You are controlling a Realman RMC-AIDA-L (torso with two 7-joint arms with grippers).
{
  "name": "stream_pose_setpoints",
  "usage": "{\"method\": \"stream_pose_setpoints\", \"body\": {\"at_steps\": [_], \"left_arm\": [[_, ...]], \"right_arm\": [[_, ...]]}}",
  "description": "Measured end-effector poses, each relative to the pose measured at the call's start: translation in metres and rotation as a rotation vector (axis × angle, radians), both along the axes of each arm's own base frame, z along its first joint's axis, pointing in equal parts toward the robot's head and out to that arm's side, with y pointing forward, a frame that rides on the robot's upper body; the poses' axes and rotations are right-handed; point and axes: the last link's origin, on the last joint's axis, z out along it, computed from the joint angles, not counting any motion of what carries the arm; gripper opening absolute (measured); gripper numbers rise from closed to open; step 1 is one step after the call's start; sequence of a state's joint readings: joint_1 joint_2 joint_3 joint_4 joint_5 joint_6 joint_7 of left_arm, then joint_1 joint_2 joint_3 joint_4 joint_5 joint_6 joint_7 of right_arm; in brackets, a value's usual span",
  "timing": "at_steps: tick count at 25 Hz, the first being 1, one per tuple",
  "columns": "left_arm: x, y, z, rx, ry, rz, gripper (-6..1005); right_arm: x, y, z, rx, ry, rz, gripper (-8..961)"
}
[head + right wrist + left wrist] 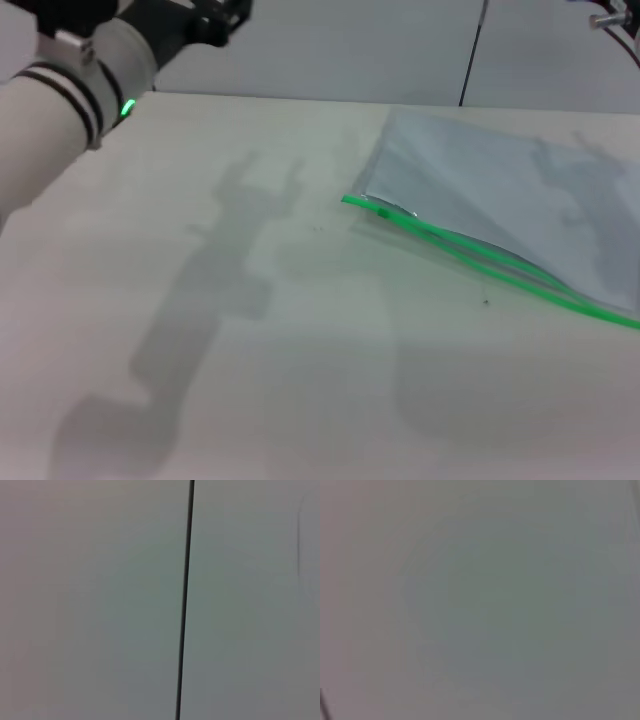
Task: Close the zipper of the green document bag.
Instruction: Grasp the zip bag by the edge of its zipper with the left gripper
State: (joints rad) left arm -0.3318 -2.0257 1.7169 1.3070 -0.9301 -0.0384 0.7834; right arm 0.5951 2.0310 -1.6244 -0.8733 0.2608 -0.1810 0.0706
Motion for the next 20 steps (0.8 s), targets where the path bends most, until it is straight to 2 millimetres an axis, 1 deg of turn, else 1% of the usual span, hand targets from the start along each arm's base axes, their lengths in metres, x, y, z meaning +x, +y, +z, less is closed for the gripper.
{"method": "stream_pose_setpoints", "body": {"at_steps": [3, 10, 20], "left_arm": [[-0.004, -0.005, 0.005, 0.077, -0.024, -0.007, 668], [-0.003, -0.016, 0.008, 0.208, -0.047, -0.049, 667], [-0.006, -0.016, 0.006, 0.216, -0.047, -0.044, 666]], "right_arm": [[0.000, 0.000, 0.000, 0.000, 0.000, -0.001, 573], [0.000, 0.000, 0.000, -0.001, -0.001, 0.000, 572], [0.002, 0.000, -0.002, -0.006, -0.005, -0.007, 572]]}}
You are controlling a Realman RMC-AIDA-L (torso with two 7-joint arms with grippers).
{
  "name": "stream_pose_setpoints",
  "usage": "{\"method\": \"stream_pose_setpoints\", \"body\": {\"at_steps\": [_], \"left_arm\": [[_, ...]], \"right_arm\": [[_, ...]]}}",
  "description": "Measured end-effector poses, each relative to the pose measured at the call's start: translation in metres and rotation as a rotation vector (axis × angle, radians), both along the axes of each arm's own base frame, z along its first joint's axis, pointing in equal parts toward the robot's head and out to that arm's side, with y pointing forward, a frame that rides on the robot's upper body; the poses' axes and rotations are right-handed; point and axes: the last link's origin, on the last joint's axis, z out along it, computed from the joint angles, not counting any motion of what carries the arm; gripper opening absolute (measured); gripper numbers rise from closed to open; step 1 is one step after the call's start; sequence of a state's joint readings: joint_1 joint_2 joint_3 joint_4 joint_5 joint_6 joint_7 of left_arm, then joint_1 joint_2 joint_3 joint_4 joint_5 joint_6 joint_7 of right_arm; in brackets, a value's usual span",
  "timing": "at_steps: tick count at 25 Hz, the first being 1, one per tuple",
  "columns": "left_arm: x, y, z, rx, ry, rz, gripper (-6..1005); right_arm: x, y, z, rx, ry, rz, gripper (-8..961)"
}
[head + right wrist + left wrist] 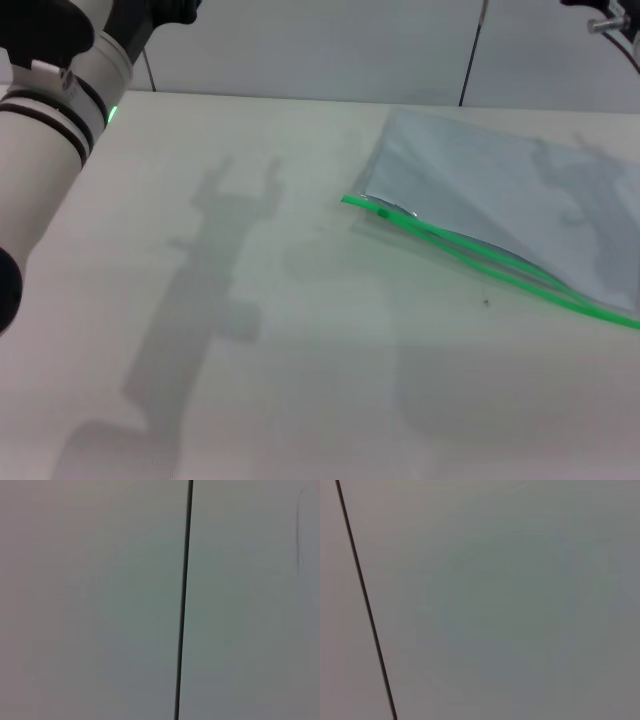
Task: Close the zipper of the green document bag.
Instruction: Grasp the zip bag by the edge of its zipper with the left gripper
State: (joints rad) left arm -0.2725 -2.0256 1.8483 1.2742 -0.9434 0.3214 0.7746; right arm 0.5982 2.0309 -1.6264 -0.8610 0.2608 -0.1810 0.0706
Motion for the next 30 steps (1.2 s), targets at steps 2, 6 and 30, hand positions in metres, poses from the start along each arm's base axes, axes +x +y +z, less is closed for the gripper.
{"method": "stream_pose_setpoints", "body": {"at_steps": [2, 6, 30], "left_arm": [[-0.0006, 0.0001, -0.0001, -0.001, -0.003, 0.002, 665], [-0.0004, 0.0002, 0.0001, 0.001, -0.004, 0.001, 665], [-0.0003, 0.0022, -0.0024, -0.008, 0.010, -0.002, 662]], "right_arm": [[-0.0006, 0.0006, -0.0013, -0.004, -0.003, 0.000, 572], [-0.0008, 0.0007, -0.0023, -0.006, -0.003, 0.000, 572], [-0.0031, 0.0012, -0.0033, -0.008, -0.005, 0.006, 573]]}}
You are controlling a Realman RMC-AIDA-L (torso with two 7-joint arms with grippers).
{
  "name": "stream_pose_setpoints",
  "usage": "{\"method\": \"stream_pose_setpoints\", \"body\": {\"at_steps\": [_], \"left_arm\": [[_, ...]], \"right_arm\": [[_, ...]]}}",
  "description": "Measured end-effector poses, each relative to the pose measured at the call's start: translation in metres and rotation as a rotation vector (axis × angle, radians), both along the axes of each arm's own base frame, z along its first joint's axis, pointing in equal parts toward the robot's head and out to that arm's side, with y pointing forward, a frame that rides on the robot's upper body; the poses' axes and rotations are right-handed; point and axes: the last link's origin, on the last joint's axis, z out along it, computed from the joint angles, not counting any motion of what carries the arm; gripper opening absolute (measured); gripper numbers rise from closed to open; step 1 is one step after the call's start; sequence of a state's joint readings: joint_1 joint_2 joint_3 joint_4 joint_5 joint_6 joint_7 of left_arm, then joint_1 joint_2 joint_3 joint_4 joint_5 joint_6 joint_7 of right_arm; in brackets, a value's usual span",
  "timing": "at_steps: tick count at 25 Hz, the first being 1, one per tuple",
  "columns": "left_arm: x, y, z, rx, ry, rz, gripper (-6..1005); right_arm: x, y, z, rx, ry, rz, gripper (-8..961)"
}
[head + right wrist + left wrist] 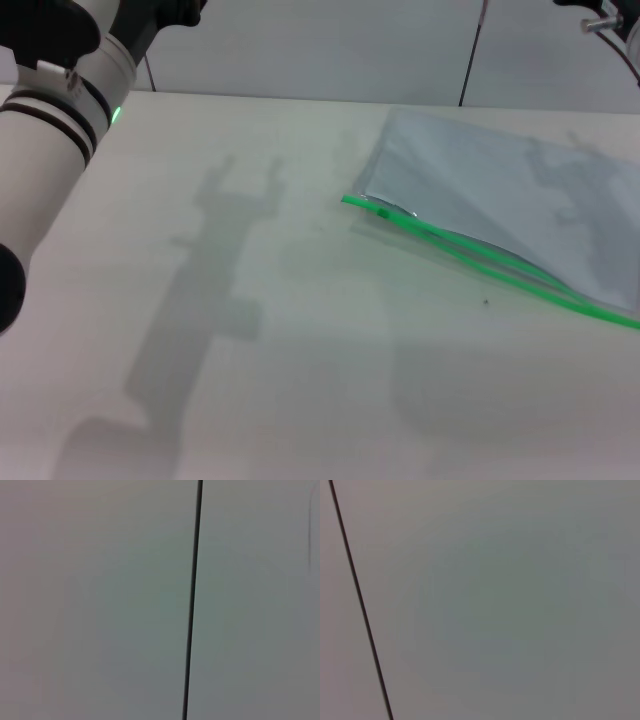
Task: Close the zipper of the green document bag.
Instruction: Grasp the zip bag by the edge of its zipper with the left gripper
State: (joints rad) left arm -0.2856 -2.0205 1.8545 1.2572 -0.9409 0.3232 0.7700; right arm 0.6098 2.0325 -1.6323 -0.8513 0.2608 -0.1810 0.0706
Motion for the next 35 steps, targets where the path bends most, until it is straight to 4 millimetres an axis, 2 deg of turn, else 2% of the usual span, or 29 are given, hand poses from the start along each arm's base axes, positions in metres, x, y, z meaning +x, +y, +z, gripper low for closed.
{"method": "stream_pose_setpoints", "body": {"at_steps": [35], "left_arm": [[-0.0040, 0.0014, -0.0040, -0.008, 0.006, 0.013, 658]], "right_arm": [[0.0016, 0.0002, 0.0008, 0.001, -0.001, -0.004, 572]]}}
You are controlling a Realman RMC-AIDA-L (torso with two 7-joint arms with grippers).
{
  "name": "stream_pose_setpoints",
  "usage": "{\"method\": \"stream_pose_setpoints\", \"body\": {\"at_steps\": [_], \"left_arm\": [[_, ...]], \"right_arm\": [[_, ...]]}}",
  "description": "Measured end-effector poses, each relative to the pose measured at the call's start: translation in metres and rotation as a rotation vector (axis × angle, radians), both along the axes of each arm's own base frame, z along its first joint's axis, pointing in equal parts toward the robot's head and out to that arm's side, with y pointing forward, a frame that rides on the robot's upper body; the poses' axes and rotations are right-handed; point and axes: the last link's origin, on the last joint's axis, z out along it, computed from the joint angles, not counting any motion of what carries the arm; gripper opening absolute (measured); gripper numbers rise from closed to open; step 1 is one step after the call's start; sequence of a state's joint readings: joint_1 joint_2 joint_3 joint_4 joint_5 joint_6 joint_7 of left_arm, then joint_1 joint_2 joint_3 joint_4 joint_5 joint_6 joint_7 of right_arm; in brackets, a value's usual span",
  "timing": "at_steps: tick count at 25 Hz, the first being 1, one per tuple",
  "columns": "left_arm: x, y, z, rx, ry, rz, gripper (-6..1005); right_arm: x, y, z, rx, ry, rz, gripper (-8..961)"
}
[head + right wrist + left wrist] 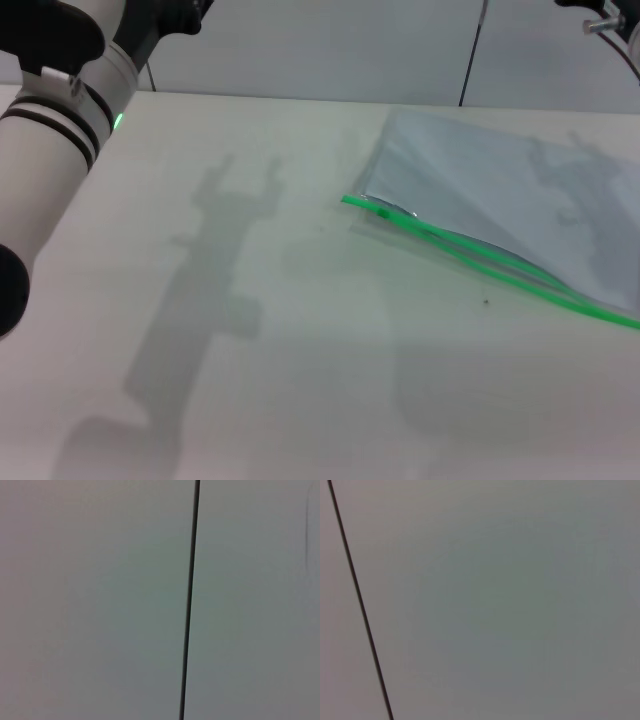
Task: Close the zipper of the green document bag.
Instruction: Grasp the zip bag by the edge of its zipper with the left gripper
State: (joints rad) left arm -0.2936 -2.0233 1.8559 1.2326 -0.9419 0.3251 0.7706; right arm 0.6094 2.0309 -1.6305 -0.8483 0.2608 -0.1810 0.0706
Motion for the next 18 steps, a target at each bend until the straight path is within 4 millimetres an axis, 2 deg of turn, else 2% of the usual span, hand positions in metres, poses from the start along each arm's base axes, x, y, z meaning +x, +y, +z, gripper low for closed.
{"method": "stream_pose_setpoints", "body": {"at_steps": [18], "left_arm": [[0.0001, 0.0005, -0.0003, -0.001, 0.000, 0.000, 656]], "right_arm": [[-0.0005, 0.0003, 0.0003, 0.001, 0.001, 0.001, 572]]}}
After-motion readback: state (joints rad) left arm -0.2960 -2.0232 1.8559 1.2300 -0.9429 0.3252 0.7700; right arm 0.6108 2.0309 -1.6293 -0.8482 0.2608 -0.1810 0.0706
